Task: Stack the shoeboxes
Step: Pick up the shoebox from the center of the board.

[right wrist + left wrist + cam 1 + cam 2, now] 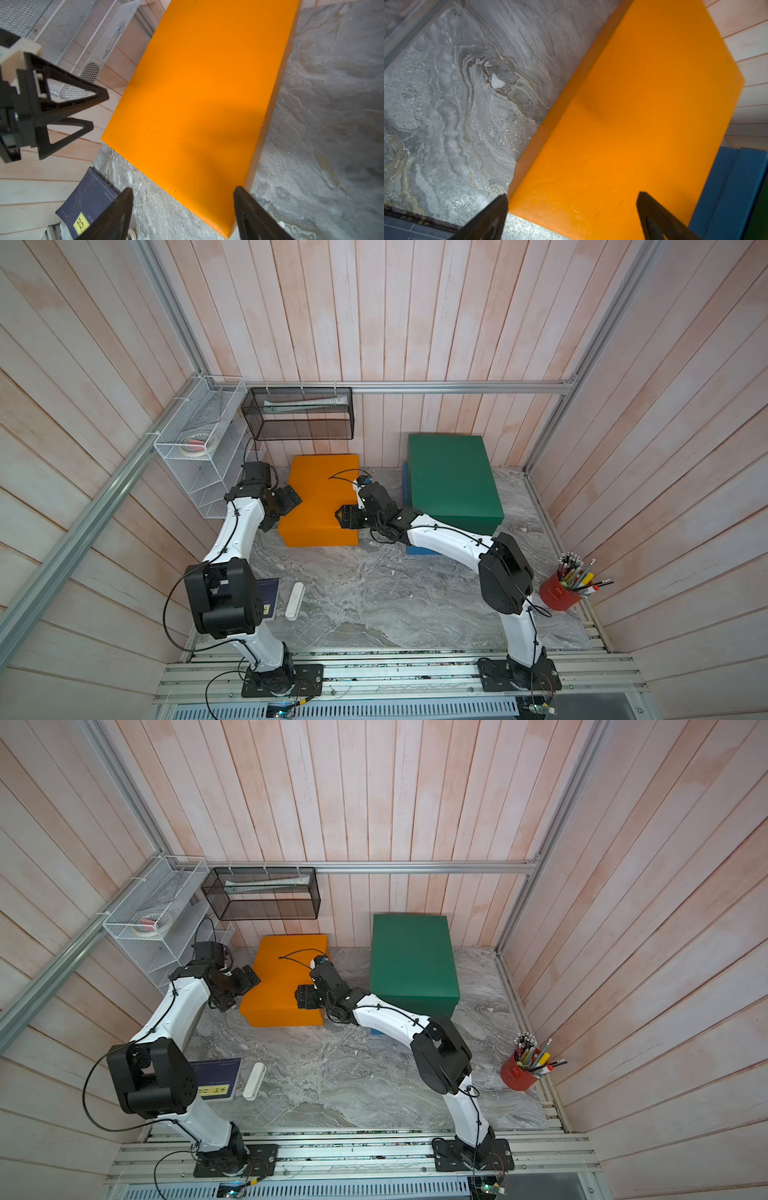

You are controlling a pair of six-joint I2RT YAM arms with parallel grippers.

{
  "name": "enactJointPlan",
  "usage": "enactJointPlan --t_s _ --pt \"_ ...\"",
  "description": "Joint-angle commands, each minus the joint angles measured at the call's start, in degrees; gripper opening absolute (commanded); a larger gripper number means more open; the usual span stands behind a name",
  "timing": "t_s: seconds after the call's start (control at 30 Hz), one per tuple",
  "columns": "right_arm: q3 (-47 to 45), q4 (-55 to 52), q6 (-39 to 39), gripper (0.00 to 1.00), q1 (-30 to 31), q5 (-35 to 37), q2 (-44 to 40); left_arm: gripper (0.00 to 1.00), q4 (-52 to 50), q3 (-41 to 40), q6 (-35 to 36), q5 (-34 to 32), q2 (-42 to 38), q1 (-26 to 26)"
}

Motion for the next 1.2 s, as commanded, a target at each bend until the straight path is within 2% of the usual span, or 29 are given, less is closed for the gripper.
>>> enactJointPlan --t_s 0.0,0.4,0.63,0.97,1.17 --pt "-1.0 1.2 2.8 0.78 -1.5 -0.8 2.2 1.00 2.7 -0.9 0.3 1.1 1.6 1.2" --pt "1.4 1.0 5.4 0.78 -2.5 -3.4 7.5 1.00 7.4 -3.3 -0.5 4.8 5.7 2.9" --pt "2.3 1.4 6.2 0.77 -2.9 -5.0 9.8 1.00 11.7 -6.4 -2.2 11.4 6.6 4.5" --pt "1.6 2.3 7.6 0.77 -2.2 -6.6 10.5 1.00 15.3 -10.6 -2.6 14.3 5.8 4.6" --pt "3.9 -1.5 7.1 0.78 -1.3 -5.1 12.6 1.00 15.2 -11.6 -2.1 13.3 5.7 4.6"
